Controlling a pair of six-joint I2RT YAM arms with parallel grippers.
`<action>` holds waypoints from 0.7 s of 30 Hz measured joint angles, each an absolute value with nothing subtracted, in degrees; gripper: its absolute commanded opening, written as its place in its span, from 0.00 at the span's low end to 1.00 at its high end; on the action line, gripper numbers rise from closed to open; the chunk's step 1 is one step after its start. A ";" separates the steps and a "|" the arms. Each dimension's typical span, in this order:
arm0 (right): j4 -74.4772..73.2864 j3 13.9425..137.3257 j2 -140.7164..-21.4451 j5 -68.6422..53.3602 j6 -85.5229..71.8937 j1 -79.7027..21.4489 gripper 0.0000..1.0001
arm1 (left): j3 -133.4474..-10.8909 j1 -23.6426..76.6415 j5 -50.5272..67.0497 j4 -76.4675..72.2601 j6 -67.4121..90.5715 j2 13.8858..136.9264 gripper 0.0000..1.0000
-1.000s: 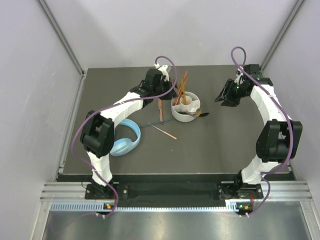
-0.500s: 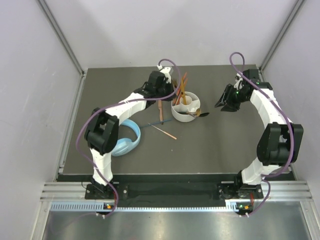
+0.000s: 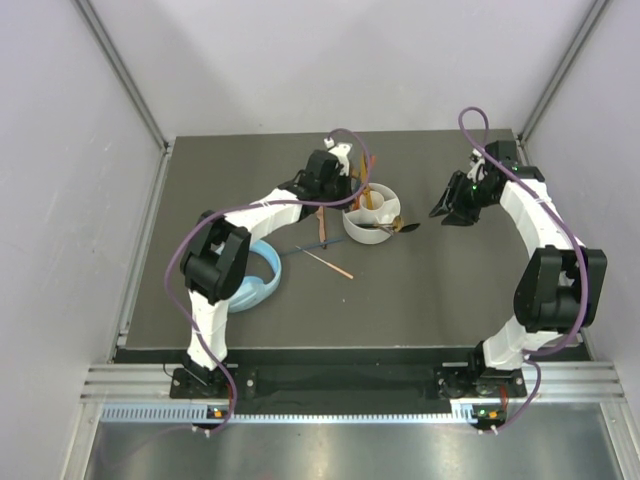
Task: Sort the eating utensils into containers
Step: Place the chopstick in the container.
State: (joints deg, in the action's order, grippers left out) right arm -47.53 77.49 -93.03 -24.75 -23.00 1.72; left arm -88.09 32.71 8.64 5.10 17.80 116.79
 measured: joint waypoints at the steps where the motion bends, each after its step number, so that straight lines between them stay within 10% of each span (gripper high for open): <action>1: -47.48 77.45 -93.03 -24.75 -23.00 1.72 0.44 | -88.14 32.71 8.49 5.13 17.80 116.79 0.00; 12: -47.42 77.34 -93.03 -24.71 -22.81 1.72 0.45 | -88.42 32.18 7.22 8.36 17.85 113.84 0.45; 21: -46.54 77.28 -93.03 -24.45 -22.55 1.72 0.45 | -88.88 25.67 2.92 16.53 20.58 98.06 0.42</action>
